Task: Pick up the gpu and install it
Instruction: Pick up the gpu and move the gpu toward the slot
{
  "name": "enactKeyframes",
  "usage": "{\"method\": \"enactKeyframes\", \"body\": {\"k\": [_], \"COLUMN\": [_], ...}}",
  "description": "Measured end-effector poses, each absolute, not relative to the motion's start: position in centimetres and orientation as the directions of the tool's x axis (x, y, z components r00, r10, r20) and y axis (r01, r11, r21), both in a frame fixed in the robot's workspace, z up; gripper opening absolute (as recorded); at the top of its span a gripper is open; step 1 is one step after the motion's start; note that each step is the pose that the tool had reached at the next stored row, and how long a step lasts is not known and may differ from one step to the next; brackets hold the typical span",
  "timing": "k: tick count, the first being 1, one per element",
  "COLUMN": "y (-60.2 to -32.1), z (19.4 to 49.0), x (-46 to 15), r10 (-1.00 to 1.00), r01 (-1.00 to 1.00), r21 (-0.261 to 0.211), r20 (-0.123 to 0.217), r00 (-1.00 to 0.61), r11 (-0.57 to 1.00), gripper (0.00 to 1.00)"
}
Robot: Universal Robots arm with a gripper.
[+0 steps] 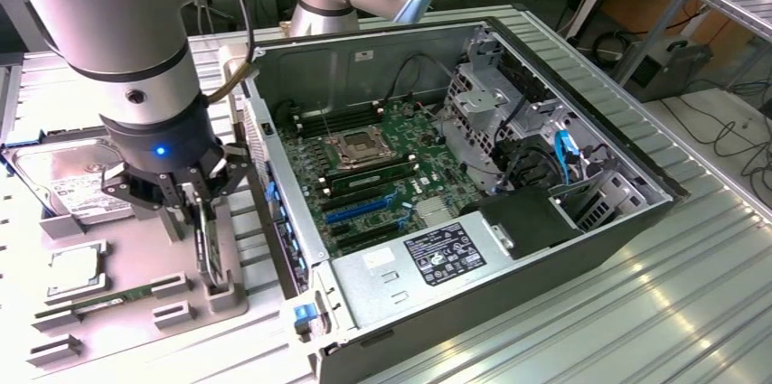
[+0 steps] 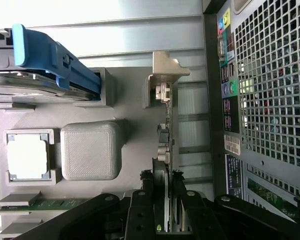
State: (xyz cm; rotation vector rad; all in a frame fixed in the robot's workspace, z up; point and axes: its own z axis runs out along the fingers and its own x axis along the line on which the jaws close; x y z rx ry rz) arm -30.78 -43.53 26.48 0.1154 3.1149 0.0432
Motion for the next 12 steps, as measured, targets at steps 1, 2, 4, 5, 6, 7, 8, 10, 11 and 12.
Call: {"method": "enactKeyframes", "body": {"k": [1,2,4,5,6,7,8,10,11,12], "y": [-43.53,-43.53,-43.53,-43.53,-43.53,-43.53,-43.53,-43.53,-43.53,-43.53], "z": [26.50,26.53,26.58,26.63,26.68,26.71,26.74,26.81,26.85,26.88], "x": [-30.78,-30.78,-30.78,-30.78,-30.78,-30.78,-30.78,-30.78,-30.78,-30.78], "r10": [0.074,0.074,0.074,0.074,0.074,0.074,0.074,0.074,0.074,0.074], "r01": [0.074,0.074,0.074,0.074,0.074,0.074,0.074,0.074,0.074,0.074], "r21": [0.029,0.029,0.029,0.029,0.029,0.029,0.029,0.029,0.029,0.029], "r20": [-0.023,-0.023,-0.023,-0.023,-0.023,-0.023,-0.023,-0.023,-0.023,-0.023], "r00": [-0.997,-0.997,-0.997,-0.997,-0.997,-0.997,-0.997,-0.997,-0.997,-0.997], "r11": [0.997,0.997,0.997,0.997,0.997,0.997,0.997,0.997,0.997,0.997], "gripper": [0.26,0.26,0.26,0.26,0.26,0.26,0.26,0.26,0.26,0.26]}}
